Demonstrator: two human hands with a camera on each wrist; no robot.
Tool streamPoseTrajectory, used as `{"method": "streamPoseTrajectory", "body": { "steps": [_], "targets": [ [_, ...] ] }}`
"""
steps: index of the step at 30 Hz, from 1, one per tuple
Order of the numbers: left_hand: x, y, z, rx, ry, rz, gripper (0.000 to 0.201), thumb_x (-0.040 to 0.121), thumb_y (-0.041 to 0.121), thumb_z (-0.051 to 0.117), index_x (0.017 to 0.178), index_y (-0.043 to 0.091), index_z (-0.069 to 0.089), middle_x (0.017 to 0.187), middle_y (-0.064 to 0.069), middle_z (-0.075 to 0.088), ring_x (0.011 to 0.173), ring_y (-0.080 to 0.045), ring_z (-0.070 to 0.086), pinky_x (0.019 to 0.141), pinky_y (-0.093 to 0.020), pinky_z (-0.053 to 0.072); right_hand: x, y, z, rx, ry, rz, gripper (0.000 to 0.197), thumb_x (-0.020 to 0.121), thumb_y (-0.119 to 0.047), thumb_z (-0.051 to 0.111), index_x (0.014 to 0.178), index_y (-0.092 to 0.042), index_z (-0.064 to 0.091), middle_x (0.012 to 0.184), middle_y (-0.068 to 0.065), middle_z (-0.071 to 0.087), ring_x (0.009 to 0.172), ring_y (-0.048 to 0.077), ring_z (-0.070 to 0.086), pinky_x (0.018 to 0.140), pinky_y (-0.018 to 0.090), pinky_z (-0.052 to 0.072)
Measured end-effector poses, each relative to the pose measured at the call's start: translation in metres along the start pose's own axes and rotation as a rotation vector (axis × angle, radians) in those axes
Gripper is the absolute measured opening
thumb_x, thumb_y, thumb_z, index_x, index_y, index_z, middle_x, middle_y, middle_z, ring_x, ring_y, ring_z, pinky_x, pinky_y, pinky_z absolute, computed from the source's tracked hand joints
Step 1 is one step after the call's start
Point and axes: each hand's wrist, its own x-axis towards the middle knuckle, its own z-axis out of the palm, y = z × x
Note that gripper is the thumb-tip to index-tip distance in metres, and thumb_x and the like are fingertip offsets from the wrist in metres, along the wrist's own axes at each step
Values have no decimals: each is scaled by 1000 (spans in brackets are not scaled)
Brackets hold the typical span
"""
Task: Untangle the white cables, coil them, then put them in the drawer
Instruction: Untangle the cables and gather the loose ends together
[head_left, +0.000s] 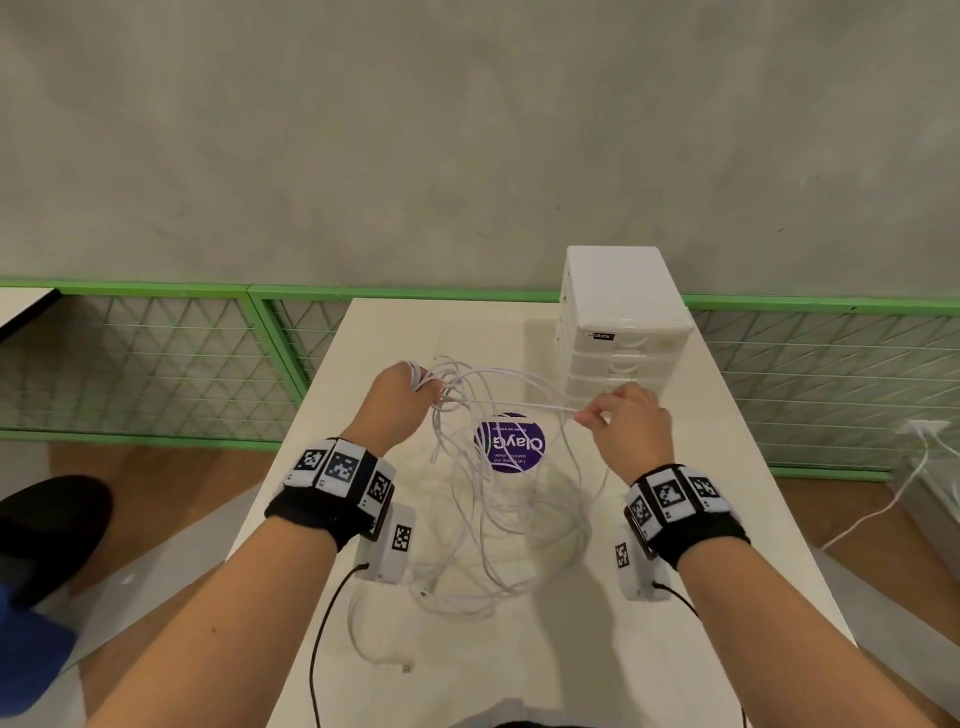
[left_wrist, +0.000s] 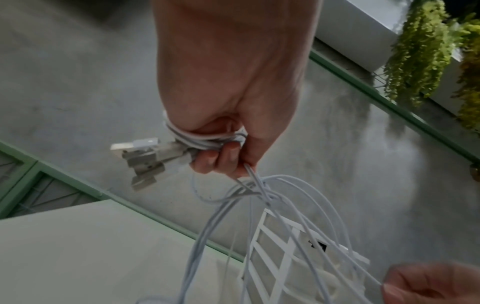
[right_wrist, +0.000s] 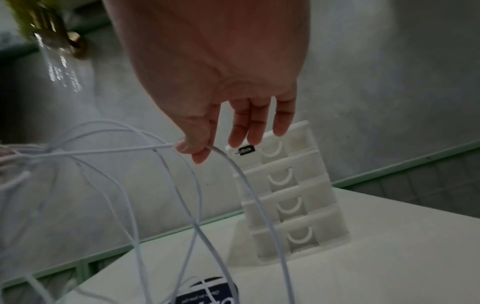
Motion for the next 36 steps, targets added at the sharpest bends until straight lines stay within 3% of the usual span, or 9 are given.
{"method": "streamPoseTrajectory", "body": {
  "steps": [9, 16, 18, 20, 23, 26, 31, 34, 36],
  "targets": [
    [-1, -2, -11, -31, 49, 12, 29, 92, 11, 53, 63, 5, 54, 60, -4, 41, 56, -18, 38, 50, -26, 29, -3, 54, 8, -181, -107, 344, 32, 96, -41, 42, 107, -22, 65, 113, 9, 61, 111, 30, 50, 91, 39, 38],
    [2, -5, -12, -41, 65, -6, 21, 93, 12, 51, 75, 3, 48, 63, -3, 37, 56, -17, 34, 47, -22, 26, -13, 67, 21, -209, -315, 510, 35, 96, -36, 41, 119, -18, 59, 124, 9, 57, 116, 29, 50, 96, 39, 42],
    [-1, 0, -7, -23, 31, 16, 22, 94, 13, 51, 75, 3, 50, 63, -4, 39, 54, -16, 36, 47, -22, 27, -12, 55, 26, -172, -291, 431, 37, 93, -22, 43, 128, -21, 53, 131, 11, 48, 122, 30, 44, 100, 41, 38],
    [-4, 6, -2, -31, 18, 28, 23, 94, 13, 50, 75, 2, 53, 60, -5, 42, 49, -14, 37, 43, -23, 28, -12, 35, 27, 26, -44, 210, 42, 86, -6, 46, 126, -16, 56, 125, 13, 51, 118, 31, 46, 98, 41, 38],
    [-6, 10, 6, -82, -6, 21, 26, 94, 12, 49, 71, 0, 55, 57, -7, 50, 35, -5, 43, 34, -16, 30, -16, -13, 12, 510, 273, -232, 30, 75, 1, 45, 87, -12, 70, 89, 2, 64, 87, 15, 59, 79, 24, 45],
    [-8, 12, 13, -129, -26, 9, 34, 95, 15, 50, 61, 8, 55, 53, -4, 58, 39, -7, 47, 43, -19, 37, -23, -55, 5, 582, 41, -388, 28, 77, -3, 46, 79, -14, 72, 78, -4, 69, 74, 8, 61, 72, 20, 48],
    [-13, 19, 13, -192, -60, 20, 35, 95, 17, 50, 62, 9, 56, 53, -4, 61, 50, -19, 50, 54, -28, 42, -23, -66, 29, 460, -340, -257, 34, 90, -14, 47, 123, -16, 55, 102, 3, 70, 89, 17, 65, 83, 31, 50],
    [-17, 22, 11, -190, -29, 48, 34, 96, 16, 49, 63, 9, 52, 53, -5, 55, 39, -11, 45, 39, -19, 35, -25, -67, 33, 603, -394, -248, 23, 94, -11, 45, 107, -16, 63, 80, -1, 66, 66, 6, 56, 68, 24, 45],
    [-15, 20, 5, -197, 57, 53, 33, 97, 14, 48, 64, 8, 50, 54, -8, 51, 29, -2, 40, 34, -16, 31, -27, -63, 31, 642, -395, -222, 23, 97, -12, 43, 93, -20, 63, 77, -13, 58, 68, -3, 50, 69, 20, 38]
  ]
}}
